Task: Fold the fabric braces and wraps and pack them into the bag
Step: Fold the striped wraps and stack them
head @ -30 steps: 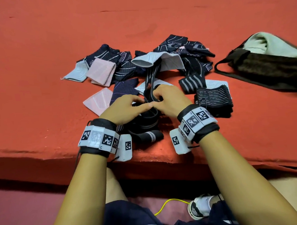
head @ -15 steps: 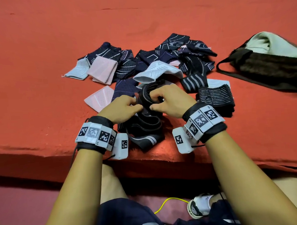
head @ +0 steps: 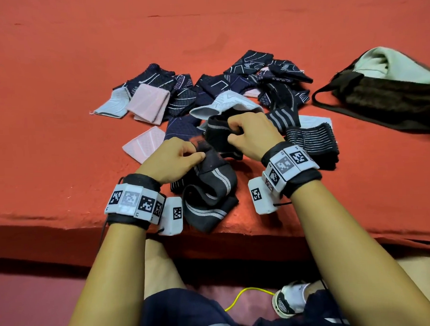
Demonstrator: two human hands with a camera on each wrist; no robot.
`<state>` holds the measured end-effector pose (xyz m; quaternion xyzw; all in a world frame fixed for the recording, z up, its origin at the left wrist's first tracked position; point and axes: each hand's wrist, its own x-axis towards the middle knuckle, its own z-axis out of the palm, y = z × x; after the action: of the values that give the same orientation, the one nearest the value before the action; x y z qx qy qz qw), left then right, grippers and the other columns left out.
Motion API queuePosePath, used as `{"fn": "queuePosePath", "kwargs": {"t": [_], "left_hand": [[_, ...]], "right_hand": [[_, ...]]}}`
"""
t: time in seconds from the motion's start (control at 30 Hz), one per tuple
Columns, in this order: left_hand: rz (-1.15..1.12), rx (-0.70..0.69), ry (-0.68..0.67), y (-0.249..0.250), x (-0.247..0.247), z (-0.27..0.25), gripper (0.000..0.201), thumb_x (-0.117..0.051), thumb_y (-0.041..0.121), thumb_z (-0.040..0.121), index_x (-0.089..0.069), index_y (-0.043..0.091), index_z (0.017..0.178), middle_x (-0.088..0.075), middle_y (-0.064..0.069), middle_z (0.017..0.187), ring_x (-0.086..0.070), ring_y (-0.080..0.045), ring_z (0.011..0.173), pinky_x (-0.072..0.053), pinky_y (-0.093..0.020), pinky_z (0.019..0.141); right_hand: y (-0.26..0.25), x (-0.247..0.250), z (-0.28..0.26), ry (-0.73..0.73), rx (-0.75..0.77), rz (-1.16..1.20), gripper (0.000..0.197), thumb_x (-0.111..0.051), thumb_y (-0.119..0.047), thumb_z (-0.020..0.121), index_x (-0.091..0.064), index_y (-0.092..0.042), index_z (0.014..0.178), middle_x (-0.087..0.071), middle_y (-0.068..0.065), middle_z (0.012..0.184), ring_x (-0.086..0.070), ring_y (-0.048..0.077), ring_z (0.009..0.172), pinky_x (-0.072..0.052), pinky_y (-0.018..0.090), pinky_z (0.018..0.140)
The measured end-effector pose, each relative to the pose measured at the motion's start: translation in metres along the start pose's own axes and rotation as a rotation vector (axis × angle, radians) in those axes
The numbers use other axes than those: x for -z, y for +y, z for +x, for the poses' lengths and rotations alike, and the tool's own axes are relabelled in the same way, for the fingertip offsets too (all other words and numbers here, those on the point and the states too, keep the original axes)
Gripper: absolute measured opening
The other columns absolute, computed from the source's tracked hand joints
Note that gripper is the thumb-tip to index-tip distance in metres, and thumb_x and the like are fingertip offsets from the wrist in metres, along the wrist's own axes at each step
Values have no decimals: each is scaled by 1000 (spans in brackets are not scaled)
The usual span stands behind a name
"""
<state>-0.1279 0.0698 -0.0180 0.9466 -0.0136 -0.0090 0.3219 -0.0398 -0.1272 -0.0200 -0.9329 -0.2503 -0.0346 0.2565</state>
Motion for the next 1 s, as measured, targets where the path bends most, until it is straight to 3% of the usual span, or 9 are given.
{"fn": "queuePosePath", "kwargs": {"t": [0.13, 0.33, 0.43, 0.53, 0.6, 0.73, 0.87, 0.93, 1.0], "left_hand": [[-29, -1, 2, 1, 0, -2, 37, -62, 27, 96, -65, 0, 70, -54, -15, 63, -41, -4, 49, -34, -19, 50], [-177, -29, -2, -1, 5, -10, 32, -64, 29, 95, -67, 9, 71, -65, -14, 70, -52, -11, 59, -43, -30, 62], [-207, -55, 22, 6, 10, -13, 30, -63, 25, 97, -66, 14, 69, -61, 5, 61, -49, -8, 56, -40, -24, 57], [-191, -94, -9, 14, 10, -11, 26, -61, 21, 98, -70, 18, 75, -66, 11, 64, -53, -3, 56, -43, -19, 59], [-207, -105, -29, 14, 9, -9, 20, -59, 20, 99, -75, 19, 87, -74, 5, 79, -64, -9, 67, -51, -24, 67], [-216, -108, 0, 12, 4, -9, 17, -60, 16, 98, -76, 21, 96, -76, 3, 90, -69, -11, 80, -54, -32, 78], [-239, -141, -18, 18, 2, -12, 23, -59, 14, 98, -75, 22, 113, -76, 11, 103, -70, -12, 100, -55, -34, 91], [-256, -148, -12, 20, 2, -12, 24, -60, 13, 97, -75, 23, 114, -75, 16, 102, -69, -6, 99, -53, -28, 90], [-258, -151, -5, 21, 1, -13, 23, -64, 9, 94, -76, 27, 101, -72, 23, 92, -66, 2, 89, -49, -22, 83]], "right_hand": [[3, 0, 4, 38, -75, -18, 29, -57, -19, 78, -34, -16, 61, -41, 1, 61, -50, 36, 74, -30, 33, 61], [10, 5, 8, 95, -176, -88, 27, -57, -18, 81, -37, -16, 62, -52, 5, 75, -52, 33, 80, -39, 34, 66], [9, 5, 9, 8, -145, -70, 27, -63, -28, 83, -44, -19, 67, -58, 5, 80, -57, 32, 86, -42, 35, 69], [-1, 5, 1, -30, -36, 57, 20, -68, -40, 86, -63, -23, 96, -64, 2, 106, -61, 22, 95, -49, 37, 86], [-6, 10, -10, 18, 32, 180, 23, -64, -24, 88, -63, -22, 111, -60, 2, 114, -60, 17, 95, -48, 32, 92], [-14, 11, -39, -142, 70, 455, 34, -59, -2, 83, -62, -18, 113, -68, -1, 102, -63, 12, 91, -45, 14, 78], [-7, 1, -52, -139, 57, 399, 33, -76, -22, 82, -59, -23, 111, -65, -10, 91, -59, 7, 80, -41, 15, 69], [-3, -1, -53, -114, 64, 331, 31, -78, -27, 80, -58, -25, 103, -65, -9, 87, -60, 11, 79, -40, 16, 67], [0, -1, -54, -80, 68, 300, 26, -77, -30, 79, -60, -21, 97, -65, -8, 84, -62, 16, 80, -45, 22, 70]]}}
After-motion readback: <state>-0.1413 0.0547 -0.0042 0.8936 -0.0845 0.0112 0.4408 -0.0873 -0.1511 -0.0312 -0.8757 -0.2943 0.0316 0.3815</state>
